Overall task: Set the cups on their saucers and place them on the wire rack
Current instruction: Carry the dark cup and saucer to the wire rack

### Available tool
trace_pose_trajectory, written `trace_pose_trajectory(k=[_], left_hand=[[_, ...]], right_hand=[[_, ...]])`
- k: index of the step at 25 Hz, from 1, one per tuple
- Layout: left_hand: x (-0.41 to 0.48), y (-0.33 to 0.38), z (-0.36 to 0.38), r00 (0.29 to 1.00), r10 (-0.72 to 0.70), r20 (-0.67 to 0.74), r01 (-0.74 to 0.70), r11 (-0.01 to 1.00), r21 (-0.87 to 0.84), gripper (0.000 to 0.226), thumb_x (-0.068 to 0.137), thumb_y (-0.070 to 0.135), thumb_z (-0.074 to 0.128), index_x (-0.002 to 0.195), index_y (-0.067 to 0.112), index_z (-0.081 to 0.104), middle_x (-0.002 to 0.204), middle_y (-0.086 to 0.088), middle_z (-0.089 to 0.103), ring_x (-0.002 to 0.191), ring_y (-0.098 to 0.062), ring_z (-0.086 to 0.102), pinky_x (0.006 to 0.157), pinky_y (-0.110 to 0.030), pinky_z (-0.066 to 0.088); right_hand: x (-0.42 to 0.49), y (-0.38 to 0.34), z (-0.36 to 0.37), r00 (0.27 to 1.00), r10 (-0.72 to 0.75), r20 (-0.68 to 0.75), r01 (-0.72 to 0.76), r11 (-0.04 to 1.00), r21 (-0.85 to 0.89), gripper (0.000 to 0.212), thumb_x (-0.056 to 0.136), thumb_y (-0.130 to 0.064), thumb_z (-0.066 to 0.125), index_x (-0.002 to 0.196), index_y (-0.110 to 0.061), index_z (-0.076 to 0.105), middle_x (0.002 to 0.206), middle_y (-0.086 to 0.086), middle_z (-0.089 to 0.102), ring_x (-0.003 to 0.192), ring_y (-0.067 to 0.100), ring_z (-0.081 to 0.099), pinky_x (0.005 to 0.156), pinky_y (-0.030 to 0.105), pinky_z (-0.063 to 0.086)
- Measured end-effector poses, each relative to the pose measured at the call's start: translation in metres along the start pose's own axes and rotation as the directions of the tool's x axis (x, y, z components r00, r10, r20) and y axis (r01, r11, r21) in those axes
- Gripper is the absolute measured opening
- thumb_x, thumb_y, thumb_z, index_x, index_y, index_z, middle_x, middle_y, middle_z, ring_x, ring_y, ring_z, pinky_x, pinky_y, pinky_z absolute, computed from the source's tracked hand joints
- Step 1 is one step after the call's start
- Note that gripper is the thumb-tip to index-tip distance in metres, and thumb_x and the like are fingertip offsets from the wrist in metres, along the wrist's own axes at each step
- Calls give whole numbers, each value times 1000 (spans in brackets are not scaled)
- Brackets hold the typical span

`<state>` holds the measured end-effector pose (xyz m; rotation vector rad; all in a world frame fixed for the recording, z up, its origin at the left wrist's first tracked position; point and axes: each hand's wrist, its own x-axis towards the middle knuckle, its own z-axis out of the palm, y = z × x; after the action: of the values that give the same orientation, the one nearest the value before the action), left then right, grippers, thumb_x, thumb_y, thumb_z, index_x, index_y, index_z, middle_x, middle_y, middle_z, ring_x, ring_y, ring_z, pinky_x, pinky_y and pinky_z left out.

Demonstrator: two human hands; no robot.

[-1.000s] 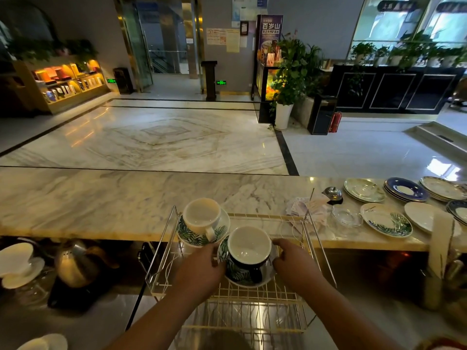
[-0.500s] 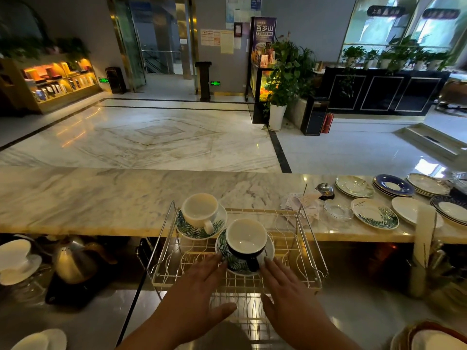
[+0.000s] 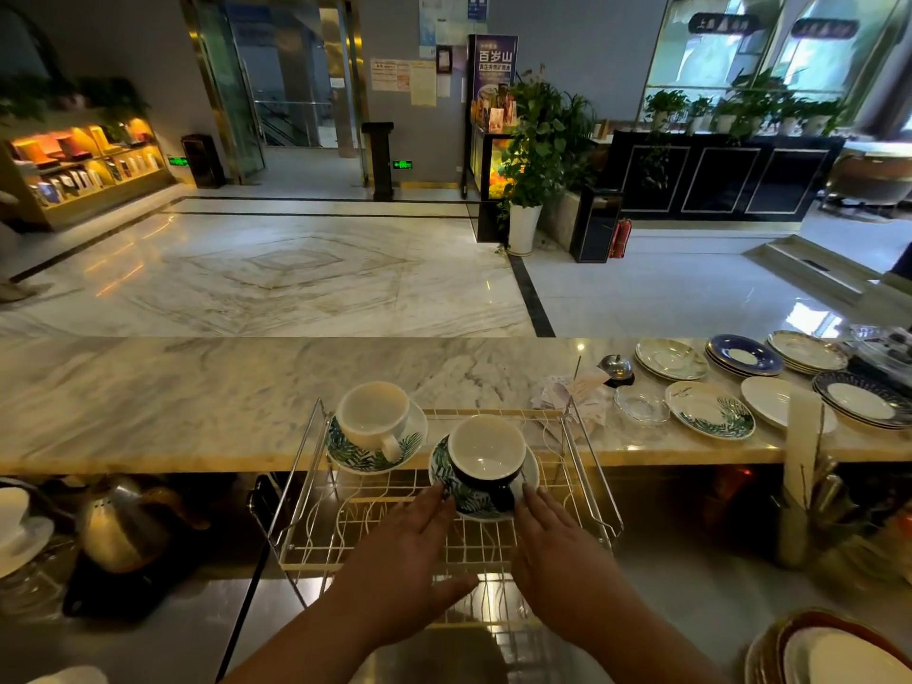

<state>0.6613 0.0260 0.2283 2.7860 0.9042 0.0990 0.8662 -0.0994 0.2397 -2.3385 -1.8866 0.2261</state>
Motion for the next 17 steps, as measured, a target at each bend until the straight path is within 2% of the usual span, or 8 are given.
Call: trace_pose_trajectory(k=[3, 6, 14, 17], left_hand=[[20, 13, 2, 1000, -22, -4, 22, 1000, 4, 102, 83, 87, 27, 160, 31, -8, 170, 2, -12, 156, -22, 2, 123, -39, 5], [37, 24, 2, 999, -40, -20, 40, 999, 3, 104, 84, 87, 27, 160, 27, -9, 169, 1, -13, 156, -21, 0, 120, -36, 2], [47, 24, 5, 999, -8, -54, 6, 999, -42, 101, 82, 88, 26, 161, 33, -5, 171, 3, -6, 156, -18, 3, 120, -34, 5], [43, 21, 7, 997, 33, -63, -33, 999, -2, 99, 83, 89, 19, 161, 30, 3, 171, 3, -3, 156, -15, 2, 119, -32, 2]], right_hand=[[9, 7, -6, 998, 67, -17, -66, 997, 44, 70, 103, -46, 33, 158, -25, -5, 170, 1, -2, 152, 16, -9, 120, 35, 5], [10, 10, -8, 993, 117, -2, -116, 989, 91, 76, 102, -46, 40, 157, -25, -8, 169, 0, -6, 153, 17, -10, 124, 42, 13], [-12, 4, -3, 997, 72, -12, -71, 995, 70, 72, 102, -53, 29, 158, -22, -4, 168, -3, -7, 151, 14, -14, 121, 35, 4], [-12, 3, -3, 997, 72, 22, -73, 995, 71, 73, 102, -53, 29, 158, -25, -8, 168, -4, -9, 150, 12, -14, 125, 48, 13]])
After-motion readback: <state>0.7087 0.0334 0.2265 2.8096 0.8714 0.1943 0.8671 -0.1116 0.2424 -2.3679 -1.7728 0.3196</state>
